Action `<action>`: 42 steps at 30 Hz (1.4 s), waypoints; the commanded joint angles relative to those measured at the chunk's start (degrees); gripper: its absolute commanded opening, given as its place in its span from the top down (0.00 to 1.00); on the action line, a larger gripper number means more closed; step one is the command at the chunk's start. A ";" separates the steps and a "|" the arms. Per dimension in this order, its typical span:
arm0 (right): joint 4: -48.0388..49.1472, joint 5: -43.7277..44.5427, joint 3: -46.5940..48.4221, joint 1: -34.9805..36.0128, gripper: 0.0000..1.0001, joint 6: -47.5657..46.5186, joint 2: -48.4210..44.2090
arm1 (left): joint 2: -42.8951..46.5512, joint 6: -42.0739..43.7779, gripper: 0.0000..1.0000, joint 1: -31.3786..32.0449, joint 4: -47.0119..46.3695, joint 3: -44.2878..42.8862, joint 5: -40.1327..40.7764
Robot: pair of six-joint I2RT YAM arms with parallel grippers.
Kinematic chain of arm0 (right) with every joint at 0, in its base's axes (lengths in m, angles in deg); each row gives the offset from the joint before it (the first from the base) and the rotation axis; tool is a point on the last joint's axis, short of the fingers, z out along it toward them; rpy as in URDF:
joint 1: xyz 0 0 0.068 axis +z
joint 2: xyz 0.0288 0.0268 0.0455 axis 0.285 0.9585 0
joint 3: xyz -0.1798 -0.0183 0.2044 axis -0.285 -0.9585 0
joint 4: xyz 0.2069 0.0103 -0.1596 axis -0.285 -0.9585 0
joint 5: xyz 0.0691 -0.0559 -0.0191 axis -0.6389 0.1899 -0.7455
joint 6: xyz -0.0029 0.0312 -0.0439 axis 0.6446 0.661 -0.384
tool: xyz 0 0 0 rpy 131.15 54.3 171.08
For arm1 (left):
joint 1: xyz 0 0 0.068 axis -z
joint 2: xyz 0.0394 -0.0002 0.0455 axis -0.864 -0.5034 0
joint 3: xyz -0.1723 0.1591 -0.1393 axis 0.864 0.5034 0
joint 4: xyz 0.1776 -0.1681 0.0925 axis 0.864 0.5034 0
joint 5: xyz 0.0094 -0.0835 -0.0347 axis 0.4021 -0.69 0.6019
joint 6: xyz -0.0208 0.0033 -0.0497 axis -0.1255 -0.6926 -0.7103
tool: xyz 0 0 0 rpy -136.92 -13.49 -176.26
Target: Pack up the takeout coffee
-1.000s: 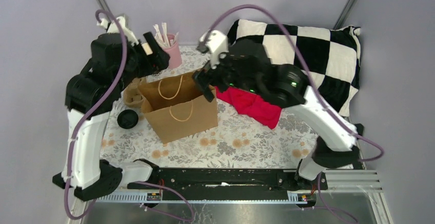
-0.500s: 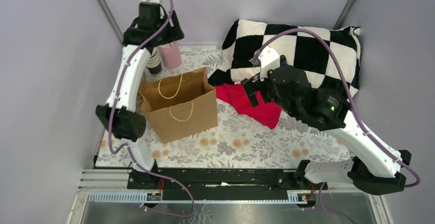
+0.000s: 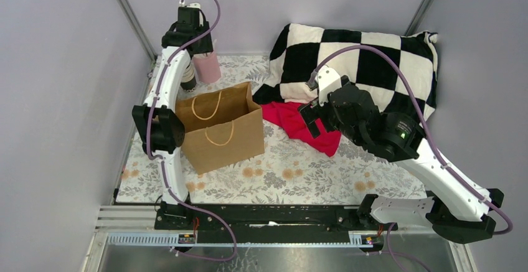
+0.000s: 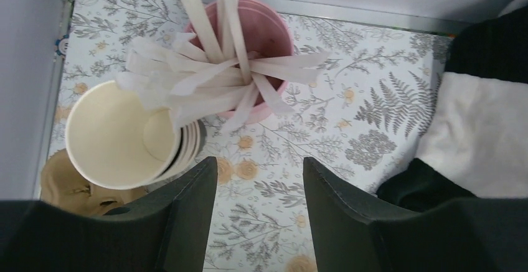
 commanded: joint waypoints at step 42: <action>1.37 -6.02 1.08 -3.13 0.00 -3.60 3.11 | 0.38 8.03 1.00 2.74 -12.83 -1.70 4.70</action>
